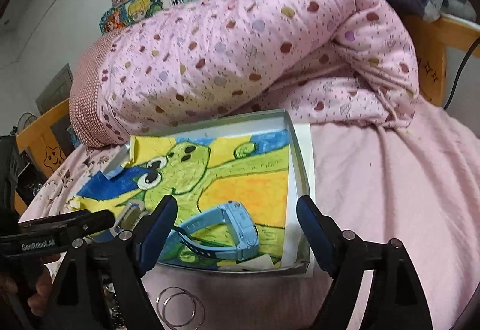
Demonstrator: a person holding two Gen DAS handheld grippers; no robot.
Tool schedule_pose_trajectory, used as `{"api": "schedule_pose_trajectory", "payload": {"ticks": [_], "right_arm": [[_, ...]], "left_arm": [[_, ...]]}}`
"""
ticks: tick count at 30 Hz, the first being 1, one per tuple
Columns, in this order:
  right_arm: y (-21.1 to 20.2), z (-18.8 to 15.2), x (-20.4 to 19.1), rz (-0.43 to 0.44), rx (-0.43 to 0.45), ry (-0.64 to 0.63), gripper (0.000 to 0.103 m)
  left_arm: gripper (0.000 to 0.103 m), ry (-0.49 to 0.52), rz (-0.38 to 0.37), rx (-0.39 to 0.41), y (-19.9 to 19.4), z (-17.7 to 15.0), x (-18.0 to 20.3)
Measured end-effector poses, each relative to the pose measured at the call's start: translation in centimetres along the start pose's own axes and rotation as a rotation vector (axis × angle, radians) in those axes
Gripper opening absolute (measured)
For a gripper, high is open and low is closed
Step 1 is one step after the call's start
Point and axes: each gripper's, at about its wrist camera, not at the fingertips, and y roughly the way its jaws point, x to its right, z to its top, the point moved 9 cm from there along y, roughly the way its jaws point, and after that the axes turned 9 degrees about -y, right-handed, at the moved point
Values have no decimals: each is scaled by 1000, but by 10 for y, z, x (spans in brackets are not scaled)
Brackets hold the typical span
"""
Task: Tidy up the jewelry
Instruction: 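Carry the buckle and watch into the grey tray and open both tools, then move the right tool to the black braided bracelet while the left approaches the bead necklace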
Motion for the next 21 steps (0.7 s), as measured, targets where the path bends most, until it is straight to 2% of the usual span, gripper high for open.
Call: {"api": "schedule_pose_trajectory", "payload": {"ticks": [1,3,6,13,21], "right_arm": [[-4,3,-1,-7,15,-5,91],[-13,8,-3,-30,39,-23,96],[-34,20,-13,-73,97,-88,102],[-76,25,-36,-98,165,-169,103],[-126,16,-55,-116,195,-191,103]], "left_arm": [[82,5,7,21,-7,1,-1],[83,7,4,47,-21,0,-2],[101,-6,-15,83,-39,0,-5],[101,-38,-42,197,-93,5,-12],[101,14,-35,282,-142,-7,-27]]}}
